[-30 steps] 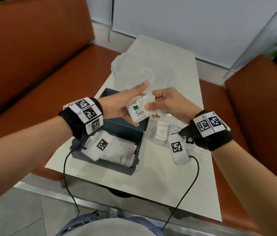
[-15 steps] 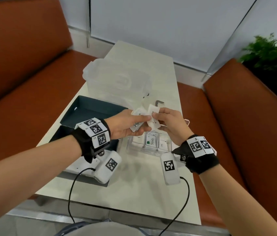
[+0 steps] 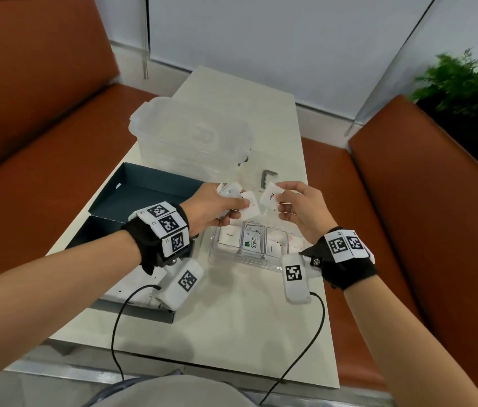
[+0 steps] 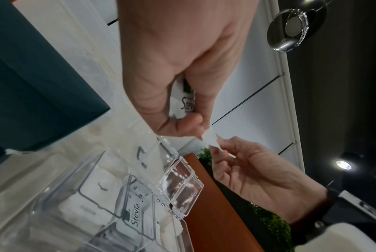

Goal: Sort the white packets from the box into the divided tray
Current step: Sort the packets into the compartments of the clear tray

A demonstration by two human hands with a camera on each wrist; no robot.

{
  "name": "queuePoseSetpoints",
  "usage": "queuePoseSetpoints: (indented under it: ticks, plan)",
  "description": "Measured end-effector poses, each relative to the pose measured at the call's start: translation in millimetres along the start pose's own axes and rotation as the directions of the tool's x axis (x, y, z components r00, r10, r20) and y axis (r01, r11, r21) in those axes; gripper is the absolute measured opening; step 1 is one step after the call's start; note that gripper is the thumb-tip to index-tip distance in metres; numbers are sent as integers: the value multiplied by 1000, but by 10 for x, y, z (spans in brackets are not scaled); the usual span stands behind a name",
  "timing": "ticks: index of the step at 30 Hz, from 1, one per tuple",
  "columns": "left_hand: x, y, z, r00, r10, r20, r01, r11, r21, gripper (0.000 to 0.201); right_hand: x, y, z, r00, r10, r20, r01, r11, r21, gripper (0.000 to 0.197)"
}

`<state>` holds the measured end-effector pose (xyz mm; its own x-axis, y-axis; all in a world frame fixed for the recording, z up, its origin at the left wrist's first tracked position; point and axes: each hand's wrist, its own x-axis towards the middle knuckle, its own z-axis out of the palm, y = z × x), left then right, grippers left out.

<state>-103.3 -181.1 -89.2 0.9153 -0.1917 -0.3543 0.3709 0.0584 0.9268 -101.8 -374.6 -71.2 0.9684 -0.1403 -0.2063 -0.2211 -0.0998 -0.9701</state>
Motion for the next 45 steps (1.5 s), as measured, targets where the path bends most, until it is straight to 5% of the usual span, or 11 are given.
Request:
queuePoseSetpoints:
  ticks: [3, 8, 20, 27, 30, 36, 39, 45]
  plan:
    - [28, -18, -13, 1000, -23, -10, 23, 1000, 15, 35, 128, 140, -198, 998, 53, -19, -56, 942, -331, 24]
    - [41, -83, 26, 999, -52, -1, 52, 996, 67, 37, 212, 535, -288, 992, 122, -20, -98, 684, -723, 21]
    - [45, -148, 104, 996, -86, 32, 83, 993, 81, 34, 284, 867, -108, 998, 55, 18, -6, 399, -917, 9]
    - [40, -125, 93, 994, -103, 47, 102, 995, 20, 30, 176, 936, -10, 997, -28, 68, 73, 222, -972, 23]
    - [50, -121, 90, 993, -111, 38, 111, 994, 7, 25, 131, 860, -33, 995, -61, 73, 86, 259, -962, 24]
    - [84, -138, 87, 996, -73, 59, 70, 996, 46, 12, -84, 533, 1, 935, -354, 18, 245, 610, -754, 28]
    - [111, -129, 131, 997, -18, 69, 10, 993, 118, 9, -218, 377, 60, 932, -363, 2, 285, 730, -621, 29]
    - [183, -40, 269, 987, 104, 119, -135, 949, 284, 19, -184, 203, -47, 936, -329, 129, 343, 761, -551, 20]
